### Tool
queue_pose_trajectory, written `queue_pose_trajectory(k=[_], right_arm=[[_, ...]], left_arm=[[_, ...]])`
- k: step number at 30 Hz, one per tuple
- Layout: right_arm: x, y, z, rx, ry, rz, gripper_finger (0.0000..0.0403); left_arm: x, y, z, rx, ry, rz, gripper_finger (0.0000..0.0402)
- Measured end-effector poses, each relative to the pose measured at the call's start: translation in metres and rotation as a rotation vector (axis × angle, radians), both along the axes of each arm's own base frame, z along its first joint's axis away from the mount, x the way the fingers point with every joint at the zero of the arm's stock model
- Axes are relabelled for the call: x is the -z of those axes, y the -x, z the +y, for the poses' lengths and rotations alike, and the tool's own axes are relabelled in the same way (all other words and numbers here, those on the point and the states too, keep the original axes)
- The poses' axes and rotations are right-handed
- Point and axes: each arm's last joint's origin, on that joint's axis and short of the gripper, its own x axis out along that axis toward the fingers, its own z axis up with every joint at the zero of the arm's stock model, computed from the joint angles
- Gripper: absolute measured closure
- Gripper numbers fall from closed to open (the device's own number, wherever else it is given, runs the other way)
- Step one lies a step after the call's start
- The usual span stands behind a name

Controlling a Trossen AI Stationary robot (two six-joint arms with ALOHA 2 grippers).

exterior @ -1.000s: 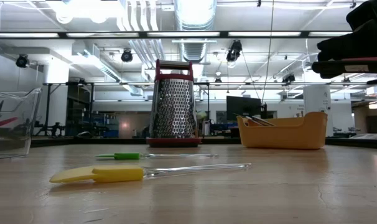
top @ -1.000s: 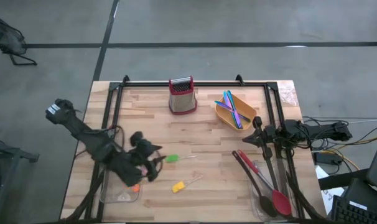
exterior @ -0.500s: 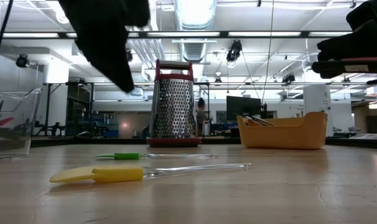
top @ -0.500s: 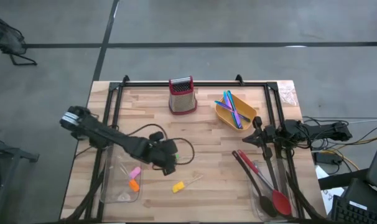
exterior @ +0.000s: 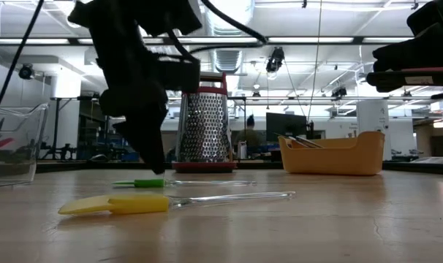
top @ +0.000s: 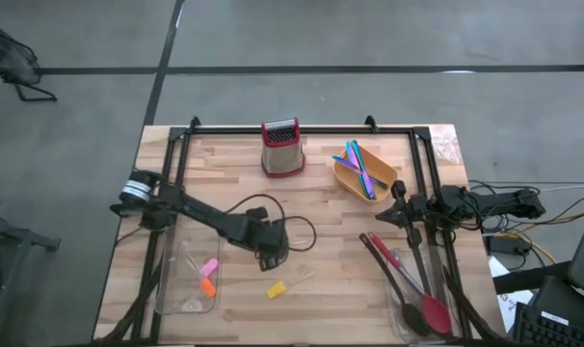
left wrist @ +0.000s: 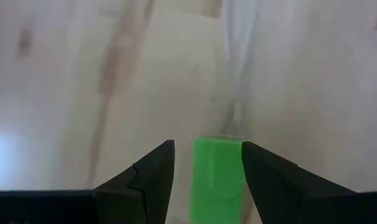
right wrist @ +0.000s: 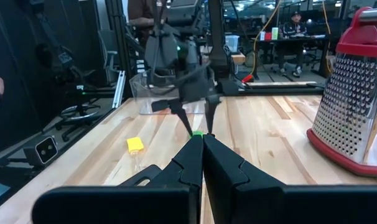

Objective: Pick & Place Kitchen Items
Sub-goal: Put the green spatula into the left transparent bin

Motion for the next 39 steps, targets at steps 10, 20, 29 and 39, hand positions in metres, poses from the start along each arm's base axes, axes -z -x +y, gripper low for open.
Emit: queue_pose_trajectory(k=[10,20,29,39], right_arm=[[0.0,0.0,0.0,0.0,0.0,0.0,0.0394],[0.0,0.0,0.0,0.0,0.0,0.0,0.0394],[0.0,0.0,0.0,0.0,0.0,0.0,0.0394],[0.0,0.0,0.0,0.0,0.0,0.0,0.0394]], left_arm=[[0.008,-0.006,0.009,0.037,0.061,0.016,0.0209],[0.023,0.003,0.01,0.029,0.092,0.017,0.0213],[0.025,0.004,0.009,0.041,0.098,0.034,0.0312],[0.009,0.007,0.007,0.063,0.126,0.015,0.036]])
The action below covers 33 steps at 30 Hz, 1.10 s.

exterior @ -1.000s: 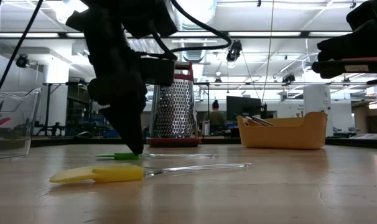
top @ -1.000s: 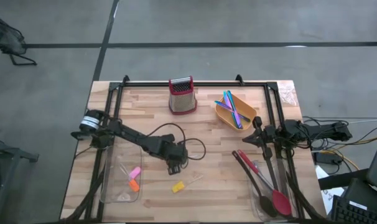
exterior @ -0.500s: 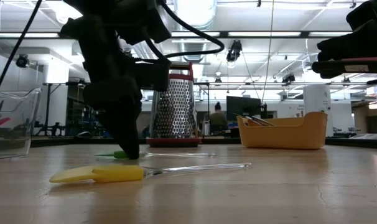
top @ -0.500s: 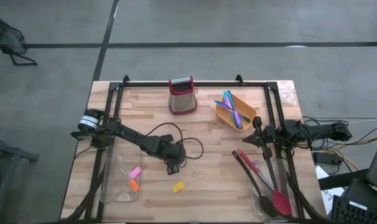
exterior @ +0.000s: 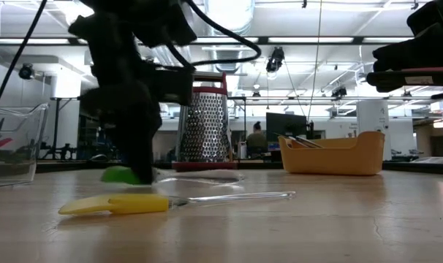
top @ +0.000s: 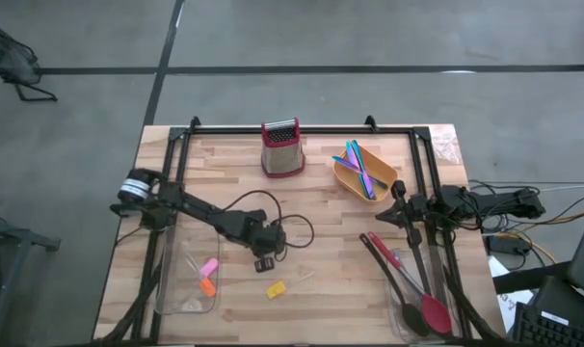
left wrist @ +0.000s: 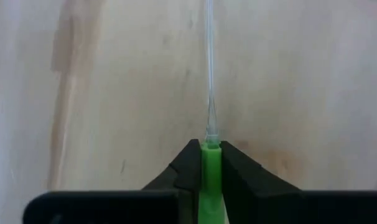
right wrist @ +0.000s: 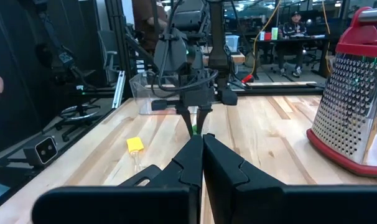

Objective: Pick & Place Kitchen Items
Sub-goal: Put the green spatula into the left transparent bin

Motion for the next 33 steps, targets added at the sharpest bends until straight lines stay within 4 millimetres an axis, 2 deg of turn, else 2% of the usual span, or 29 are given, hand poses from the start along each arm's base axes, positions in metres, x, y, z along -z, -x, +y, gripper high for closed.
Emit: queue_pose_trajectory(k=[4,8,15,19,27,33], right_arm=[[0.0,0.0,0.0,0.001,0.0,0.001,0.0394],[0.0,0.0,0.0,0.001,0.0,0.0,0.0394],[0.0,0.0,0.0,0.001,0.0,0.001,0.0394],[0.0,0.0,0.0,0.001,0.0,0.001,0.0394],[0.0,0.0,0.0,0.001,0.0,0.001,0.0394],[0.0,0.0,0.0,0.001,0.0,0.001,0.0394]], left_arm=[[-0.029,0.002,-0.002,-0.011,0.03,-0.079,0.0351],[-0.05,0.02,-0.009,-0.054,0.063,-0.062,0.0355],[-0.098,0.066,-0.032,-0.134,0.23,-0.094,0.0355],[-0.124,0.104,-0.047,-0.206,0.335,-0.095,0.0355],[-0.139,0.18,-0.063,-0.401,0.304,-0.02,0.0354],[-0.135,0.215,-0.071,-0.549,0.254,0.049,0.0354]])
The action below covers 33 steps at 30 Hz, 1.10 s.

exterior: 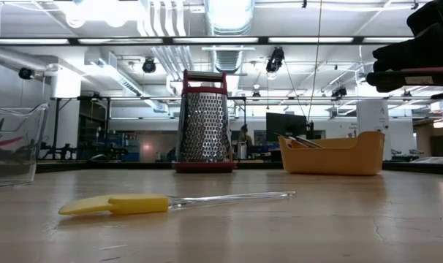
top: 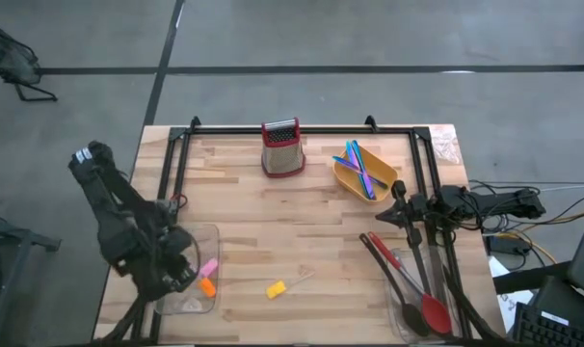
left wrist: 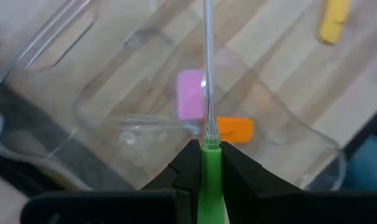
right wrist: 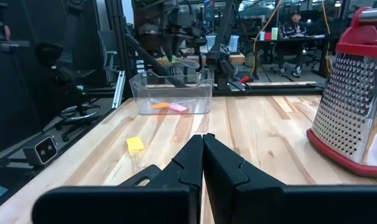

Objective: Pick & Place Kitchen Items
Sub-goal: Put the green spatula into the left transparent bin

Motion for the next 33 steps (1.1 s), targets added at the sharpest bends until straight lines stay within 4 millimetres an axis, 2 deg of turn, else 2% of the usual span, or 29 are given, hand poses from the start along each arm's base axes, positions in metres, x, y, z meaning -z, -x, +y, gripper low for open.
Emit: queue_pose_trajectory(k=[5,13,21,27,33], right_arm=[[0.0,0.0,0.0,0.0,0.0,0.0,0.0394],[0.0,0.0,0.0,0.0,0.0,0.0,0.0394],[0.0,0.0,0.0,0.0,0.0,0.0,0.0394],[0.0,0.0,0.0,0.0,0.0,0.0,0.0394],[0.0,0.0,0.0,0.0,0.0,0.0,0.0394]], left_arm=[[0.014,0.008,-0.009,-0.054,-0.023,0.047,0.0353],[0.043,0.01,-0.014,-0.105,-0.02,0.186,0.0353],[0.062,0.007,-0.019,-0.107,0.04,0.162,0.0349],[0.068,0.008,-0.017,-0.157,0.047,0.166,0.0319],[0.069,0.008,-0.015,-0.204,0.03,0.153,0.026]])
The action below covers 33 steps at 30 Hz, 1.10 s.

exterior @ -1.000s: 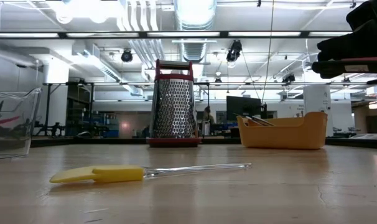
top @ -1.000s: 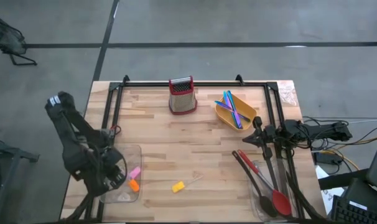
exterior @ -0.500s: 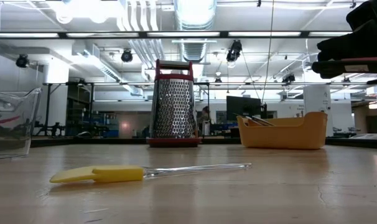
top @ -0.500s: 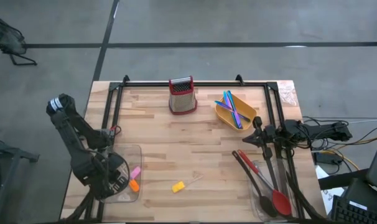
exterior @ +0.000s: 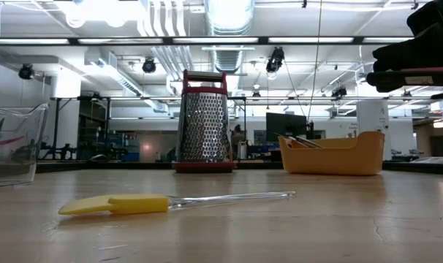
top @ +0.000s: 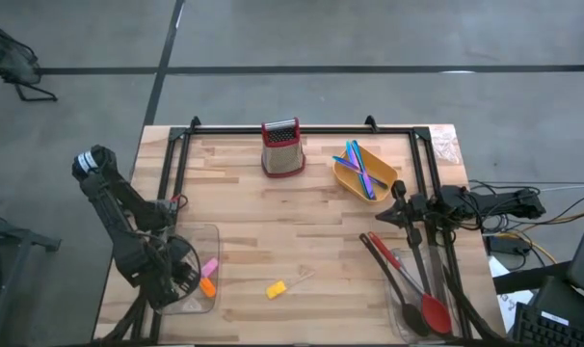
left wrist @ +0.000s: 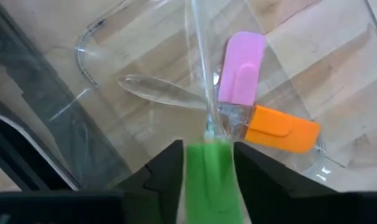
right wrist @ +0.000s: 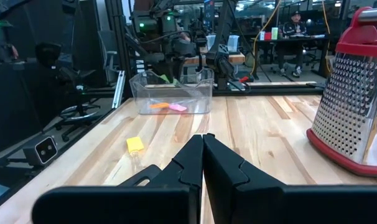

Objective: Pick & Place Kitchen Items
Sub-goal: Put the green spatula into the left transparent bin, then put the yellow spatula into the left transparent bin

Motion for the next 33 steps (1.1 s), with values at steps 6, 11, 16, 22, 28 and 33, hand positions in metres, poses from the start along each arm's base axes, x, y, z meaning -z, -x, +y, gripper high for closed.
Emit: queue_pose_trajectory(k=[6,11,16,22,28,33], right_arm=[[0.0,0.0,0.0,0.0,0.0,0.0,0.0394],[0.0,0.0,0.0,0.0,0.0,0.0,0.0394],[0.0,0.0,0.0,0.0,0.0,0.0,0.0394],[0.0,0.0,0.0,0.0,0.0,0.0,0.0394],[0.0,0.0,0.0,0.0,0.0,0.0,0.0394],[0.0,0.0,0.0,0.0,0.0,0.0,0.0394]], left_arm=[[-0.001,0.0,0.001,0.012,0.0,-0.01,0.0206],[-0.01,-0.001,0.002,0.015,0.006,-0.071,0.0199],[-0.038,-0.01,0.002,0.038,-0.09,-0.384,0.02],[-0.076,-0.028,0.0,0.136,-0.337,-0.751,0.02],[-0.074,-0.077,-0.009,0.3,-0.477,-0.858,0.02],[-0.053,-0.128,-0.01,0.467,-0.455,-0.86,0.0199]])
